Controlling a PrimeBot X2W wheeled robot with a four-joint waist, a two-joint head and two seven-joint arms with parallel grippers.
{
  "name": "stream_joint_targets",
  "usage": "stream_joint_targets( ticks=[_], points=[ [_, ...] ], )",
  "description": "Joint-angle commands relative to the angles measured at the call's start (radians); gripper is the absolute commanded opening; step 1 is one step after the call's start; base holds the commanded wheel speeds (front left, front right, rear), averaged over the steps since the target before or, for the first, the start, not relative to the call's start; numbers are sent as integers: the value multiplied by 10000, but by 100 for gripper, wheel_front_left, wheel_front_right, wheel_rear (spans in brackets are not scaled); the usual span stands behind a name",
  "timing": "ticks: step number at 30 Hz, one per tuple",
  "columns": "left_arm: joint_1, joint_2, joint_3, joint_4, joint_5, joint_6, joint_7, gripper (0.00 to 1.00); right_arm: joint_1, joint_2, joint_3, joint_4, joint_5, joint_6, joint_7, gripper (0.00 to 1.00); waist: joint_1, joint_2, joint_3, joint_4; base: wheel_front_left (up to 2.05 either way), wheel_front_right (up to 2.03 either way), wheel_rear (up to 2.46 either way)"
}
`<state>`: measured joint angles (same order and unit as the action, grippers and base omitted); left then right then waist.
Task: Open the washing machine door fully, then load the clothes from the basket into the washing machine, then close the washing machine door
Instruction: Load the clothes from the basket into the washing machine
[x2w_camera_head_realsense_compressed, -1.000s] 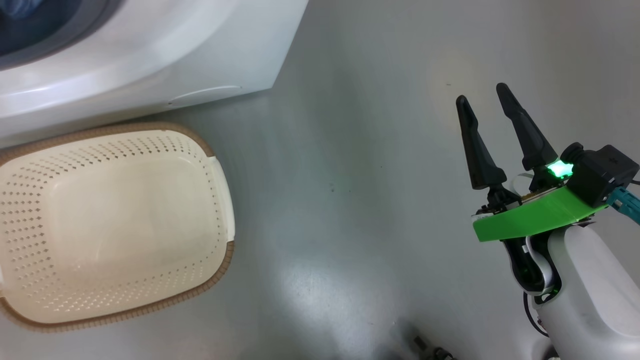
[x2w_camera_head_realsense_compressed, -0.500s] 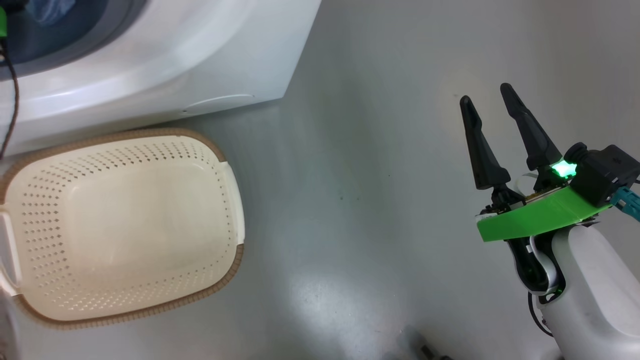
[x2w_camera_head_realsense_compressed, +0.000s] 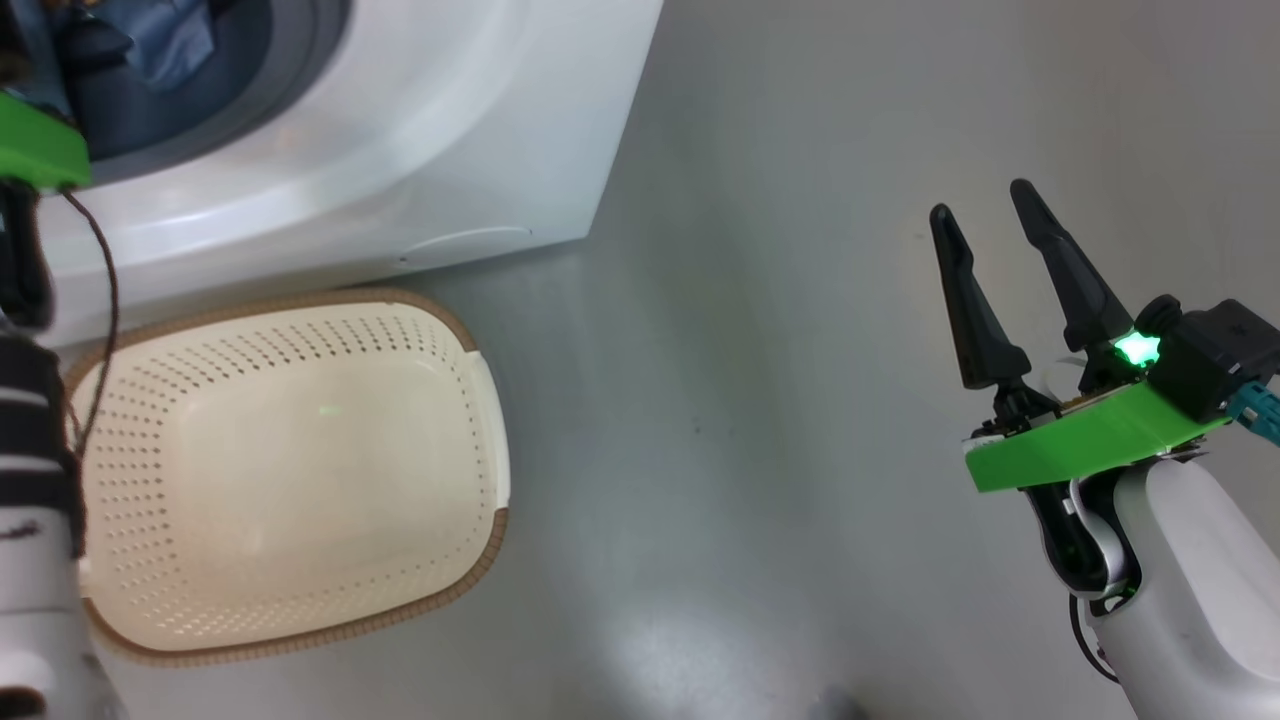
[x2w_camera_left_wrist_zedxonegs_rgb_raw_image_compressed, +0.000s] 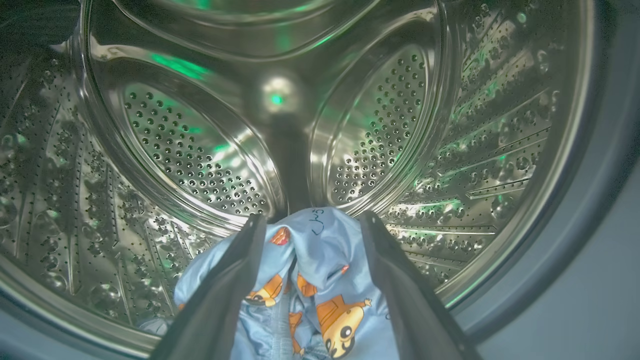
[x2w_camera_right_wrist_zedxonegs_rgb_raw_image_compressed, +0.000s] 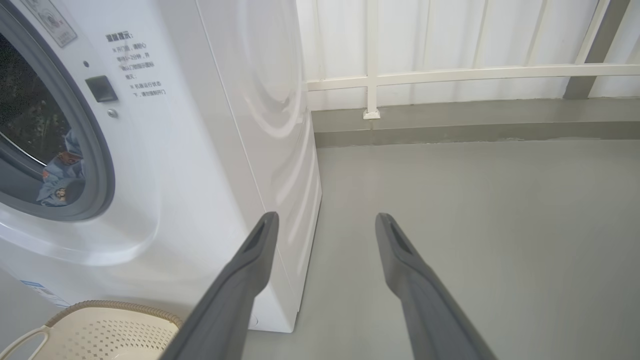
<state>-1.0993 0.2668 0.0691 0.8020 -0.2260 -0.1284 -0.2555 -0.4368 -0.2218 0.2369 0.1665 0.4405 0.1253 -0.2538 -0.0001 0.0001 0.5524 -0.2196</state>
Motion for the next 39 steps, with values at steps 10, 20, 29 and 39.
stream_joint_targets(
  ticks=[10, 20, 29, 39],
  points=[
    [2133, -106, 737, -1247, 309, -18, -62, 100, 688, -320, 13, -55, 66, 54, -80, 100, 1, -1, -1126, 403, 0, 0, 0],
    [3992, -507, 764, -2081, 199, -21, -62, 100, 1166, -586, -85, 77, 78, 54, -80, 100, 1, -1, -2040, 780, 0, 0, 0],
    [5395, -732, 647, -2706, 132, -22, -62, 100, 1586, -738, -156, 130, 82, 54, -80, 100, 1, -1, -2717, 1059, 0, 0, 0],
    [6929, -941, 770, -3494, 181, -22, -62, 100, 2143, -812, -296, 174, 94, 54, -80, 100, 1, -1, -3480, 1328, 0, 0, 0]
  ],
)
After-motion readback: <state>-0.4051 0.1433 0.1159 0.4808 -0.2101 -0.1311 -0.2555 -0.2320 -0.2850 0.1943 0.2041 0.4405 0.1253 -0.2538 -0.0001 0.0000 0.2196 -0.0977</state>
